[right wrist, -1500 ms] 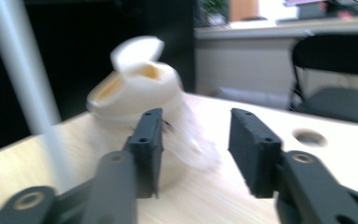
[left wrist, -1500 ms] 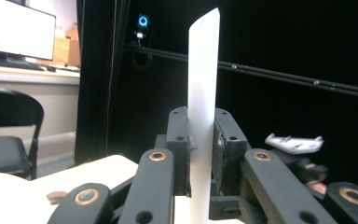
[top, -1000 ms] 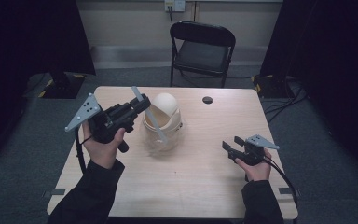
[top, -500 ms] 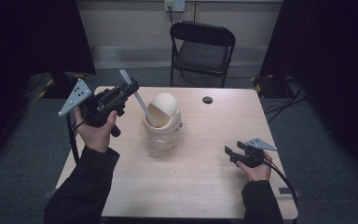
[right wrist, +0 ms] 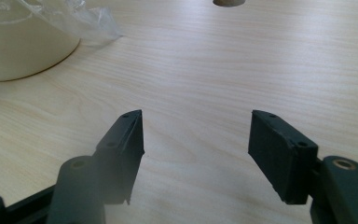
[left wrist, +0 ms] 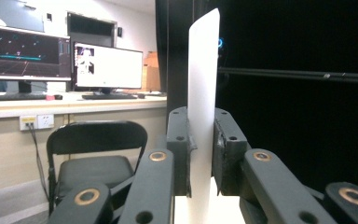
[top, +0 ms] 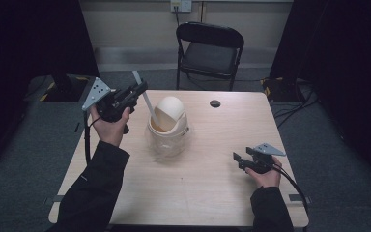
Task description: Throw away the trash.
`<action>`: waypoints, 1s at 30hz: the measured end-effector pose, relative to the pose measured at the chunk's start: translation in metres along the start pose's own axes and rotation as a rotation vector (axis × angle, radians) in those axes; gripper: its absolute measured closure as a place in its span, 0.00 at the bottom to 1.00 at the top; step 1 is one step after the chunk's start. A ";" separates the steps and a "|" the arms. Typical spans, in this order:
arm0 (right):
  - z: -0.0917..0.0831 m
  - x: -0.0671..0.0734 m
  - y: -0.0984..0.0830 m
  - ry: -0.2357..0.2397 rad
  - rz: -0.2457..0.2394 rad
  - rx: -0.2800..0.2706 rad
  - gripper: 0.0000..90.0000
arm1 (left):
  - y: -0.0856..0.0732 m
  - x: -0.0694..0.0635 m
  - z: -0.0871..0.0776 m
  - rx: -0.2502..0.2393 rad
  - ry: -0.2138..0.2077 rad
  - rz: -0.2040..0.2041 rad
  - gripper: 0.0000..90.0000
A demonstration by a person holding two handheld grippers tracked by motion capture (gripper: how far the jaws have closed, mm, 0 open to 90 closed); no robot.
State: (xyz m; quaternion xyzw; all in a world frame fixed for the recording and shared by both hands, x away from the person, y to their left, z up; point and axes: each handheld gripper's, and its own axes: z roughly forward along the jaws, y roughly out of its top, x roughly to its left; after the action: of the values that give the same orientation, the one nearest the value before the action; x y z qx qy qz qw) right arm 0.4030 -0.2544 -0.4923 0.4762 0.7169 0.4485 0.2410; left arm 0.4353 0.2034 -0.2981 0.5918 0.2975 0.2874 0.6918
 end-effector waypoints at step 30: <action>-0.006 -0.012 -0.002 -0.033 0.033 -0.014 0.33 | -0.099 0.020 -0.107 0.258 0.144 -0.039 0.37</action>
State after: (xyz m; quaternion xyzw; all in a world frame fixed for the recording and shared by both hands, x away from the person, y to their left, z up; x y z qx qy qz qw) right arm 0.4024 -0.2680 -0.4918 0.4937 0.7017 0.4494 0.2487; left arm 0.3731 0.2743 -0.4105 0.6479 0.3922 0.2751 0.5922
